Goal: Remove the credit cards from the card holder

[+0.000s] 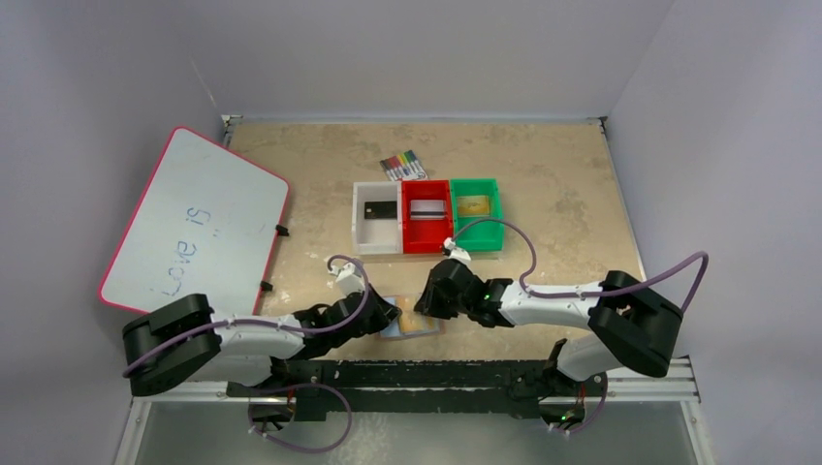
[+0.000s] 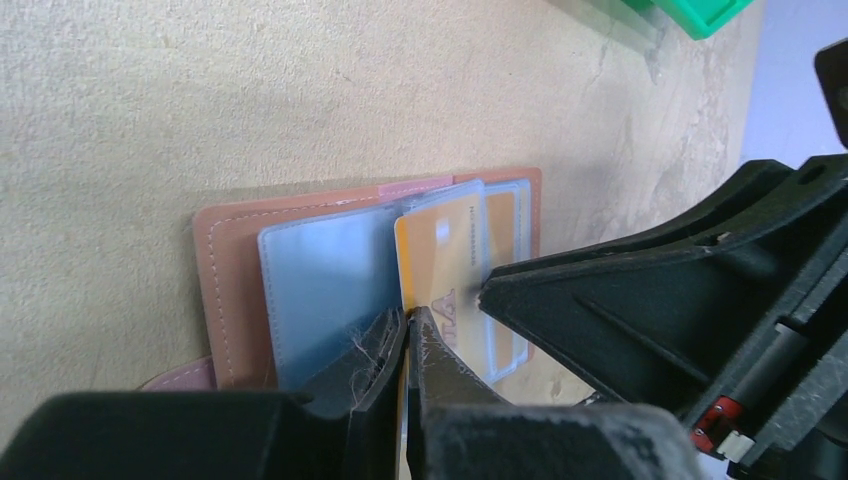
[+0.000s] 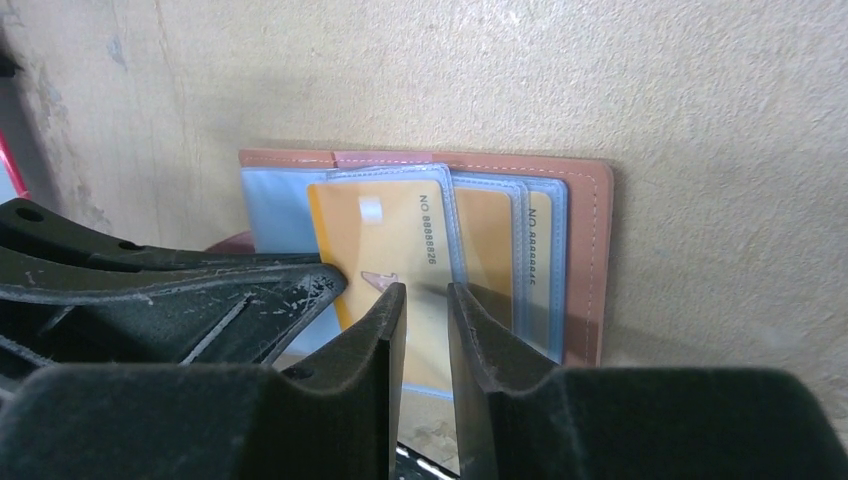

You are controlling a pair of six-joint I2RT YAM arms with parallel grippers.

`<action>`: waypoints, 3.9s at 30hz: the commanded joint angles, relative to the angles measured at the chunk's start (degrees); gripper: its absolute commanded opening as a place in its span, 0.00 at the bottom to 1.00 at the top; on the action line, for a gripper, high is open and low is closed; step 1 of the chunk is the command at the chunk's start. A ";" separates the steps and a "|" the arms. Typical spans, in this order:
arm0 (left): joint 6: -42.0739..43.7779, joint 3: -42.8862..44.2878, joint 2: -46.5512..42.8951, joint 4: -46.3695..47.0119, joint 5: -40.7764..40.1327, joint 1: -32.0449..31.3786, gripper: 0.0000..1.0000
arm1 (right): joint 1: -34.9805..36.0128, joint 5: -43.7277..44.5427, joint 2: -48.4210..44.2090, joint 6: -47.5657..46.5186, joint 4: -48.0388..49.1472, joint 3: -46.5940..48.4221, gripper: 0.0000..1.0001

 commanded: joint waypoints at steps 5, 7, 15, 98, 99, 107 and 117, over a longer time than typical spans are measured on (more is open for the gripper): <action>0.89 -3.04 -6.82 -6.54 -3.81 -0.15 0.00 | -0.13 3.09 2.14 -0.71 -9.07 -1.74 0.26; 1.37 -3.04 -7.30 -6.94 -3.91 -0.17 0.00 | -0.16 3.38 2.36 -0.48 -9.41 -1.64 0.27; 3.69 -0.24 -6.77 -12.94 -3.82 -0.17 0.00 | -0.16 3.58 3.21 -0.98 -10.22 -0.03 0.27; -3.59 -4.89 1.52 6.10 0.99 -0.24 0.33 | -0.03 -2.61 4.28 -5.22 -5.34 0.75 0.31; -3.96 -5.27 1.97 7.41 1.09 -0.18 0.32 | -0.06 -2.83 4.43 -5.08 -5.04 0.49 0.30; -6.23 -6.83 0.47 8.45 -0.24 -0.25 0.24 | -0.03 -3.14 6.22 -4.49 -5.06 -0.08 0.30; -5.57 -7.08 -6.06 2.15 -1.64 -0.30 0.27 | -0.05 -2.27 7.62 -4.39 -6.56 0.96 0.29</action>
